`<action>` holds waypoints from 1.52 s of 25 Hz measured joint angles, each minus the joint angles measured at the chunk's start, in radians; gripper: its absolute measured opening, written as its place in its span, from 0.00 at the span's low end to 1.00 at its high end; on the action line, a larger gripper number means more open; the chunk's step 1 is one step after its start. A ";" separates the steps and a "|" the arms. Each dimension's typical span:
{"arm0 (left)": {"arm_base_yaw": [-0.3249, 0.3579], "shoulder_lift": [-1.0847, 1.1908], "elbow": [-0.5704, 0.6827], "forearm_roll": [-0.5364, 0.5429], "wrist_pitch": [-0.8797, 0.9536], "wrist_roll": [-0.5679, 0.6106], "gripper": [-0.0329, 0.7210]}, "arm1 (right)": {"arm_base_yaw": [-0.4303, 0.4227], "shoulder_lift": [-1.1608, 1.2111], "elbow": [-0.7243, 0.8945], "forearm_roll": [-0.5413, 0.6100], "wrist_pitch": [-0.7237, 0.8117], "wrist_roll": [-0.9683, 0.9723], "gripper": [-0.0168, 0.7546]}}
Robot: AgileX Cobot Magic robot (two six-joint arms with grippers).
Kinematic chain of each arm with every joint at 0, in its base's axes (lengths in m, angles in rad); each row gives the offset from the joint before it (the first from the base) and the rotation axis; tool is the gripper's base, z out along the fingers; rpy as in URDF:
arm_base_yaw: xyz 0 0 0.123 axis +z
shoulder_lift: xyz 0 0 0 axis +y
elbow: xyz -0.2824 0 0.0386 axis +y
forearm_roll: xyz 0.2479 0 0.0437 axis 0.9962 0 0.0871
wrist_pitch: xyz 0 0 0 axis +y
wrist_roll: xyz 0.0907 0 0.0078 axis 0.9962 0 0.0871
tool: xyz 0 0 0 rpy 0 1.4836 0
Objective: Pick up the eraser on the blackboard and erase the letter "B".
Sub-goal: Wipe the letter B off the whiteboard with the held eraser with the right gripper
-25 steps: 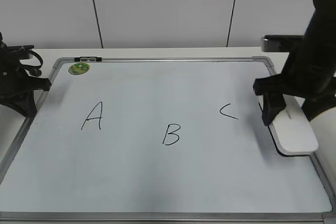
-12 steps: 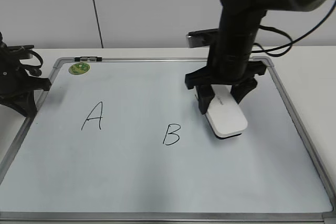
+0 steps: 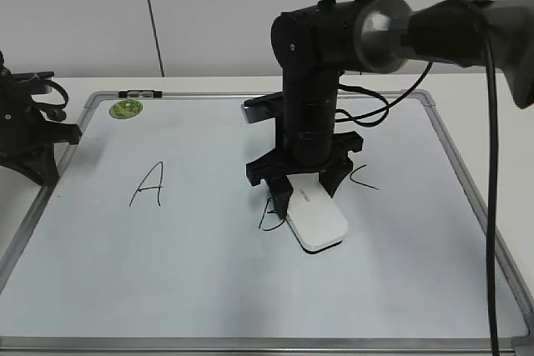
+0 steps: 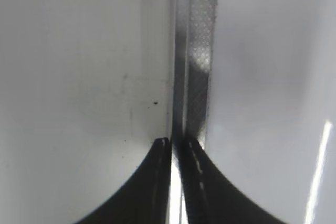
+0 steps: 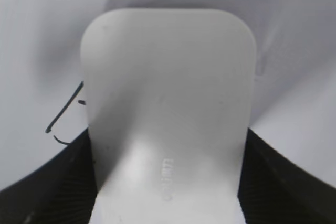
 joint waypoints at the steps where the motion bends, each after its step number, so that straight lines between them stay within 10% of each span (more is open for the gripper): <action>1: 0.000 0.000 0.000 0.000 0.000 0.000 0.12 | 0.000 0.002 -0.004 0.000 0.006 0.000 0.70; 38: 0.002 0.000 0.000 -0.003 0.002 0.000 0.12 | 0.163 -0.134 -0.081 -0.082 0.004 0.081 0.70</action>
